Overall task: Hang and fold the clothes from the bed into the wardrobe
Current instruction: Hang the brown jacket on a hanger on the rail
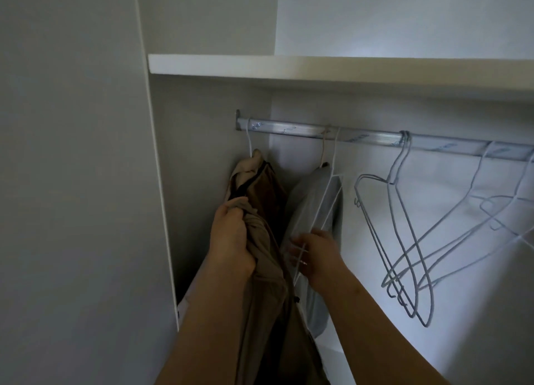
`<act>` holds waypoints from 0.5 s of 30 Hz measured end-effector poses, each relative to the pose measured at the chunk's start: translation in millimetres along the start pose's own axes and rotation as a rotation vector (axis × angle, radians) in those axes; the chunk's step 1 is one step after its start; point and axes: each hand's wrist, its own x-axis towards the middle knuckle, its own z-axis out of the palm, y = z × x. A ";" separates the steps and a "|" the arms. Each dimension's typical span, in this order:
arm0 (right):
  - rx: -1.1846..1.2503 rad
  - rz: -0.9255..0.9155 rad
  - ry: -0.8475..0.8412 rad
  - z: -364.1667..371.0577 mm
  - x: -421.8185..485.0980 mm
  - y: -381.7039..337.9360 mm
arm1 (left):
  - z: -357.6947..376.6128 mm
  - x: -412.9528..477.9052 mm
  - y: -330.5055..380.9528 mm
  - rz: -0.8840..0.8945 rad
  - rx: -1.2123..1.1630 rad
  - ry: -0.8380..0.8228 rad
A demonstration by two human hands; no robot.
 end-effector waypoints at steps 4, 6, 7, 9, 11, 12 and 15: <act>-0.056 -0.118 0.099 -7.4 13.1 -4.2 | 3.2 10.8 -3.0 -0.005 -0.031 0.042; -0.133 -0.135 0.096 -12.6 15.4 -4.5 | 3.1 13.4 -6.3 0.005 -0.032 0.053; -0.147 -0.136 0.080 -13.5 14.4 -5.0 | 3.2 13.3 -7.9 0.011 -0.032 0.053; -0.133 -0.132 0.032 -11.7 11.0 -8.2 | 2.9 13.7 -10.5 0.021 -0.031 0.062; -0.133 -0.122 -0.026 -7.0 6.7 -12.6 | 1.5 13.7 -11.7 0.014 -0.033 0.064; -0.140 -0.118 -0.052 -4.6 5.8 -14.2 | 0.1 13.3 -11.7 0.009 -0.034 0.061; -0.139 -0.112 -0.086 2.0 3.6 -15.9 | -6.3 11.3 -8.9 0.016 -0.019 0.066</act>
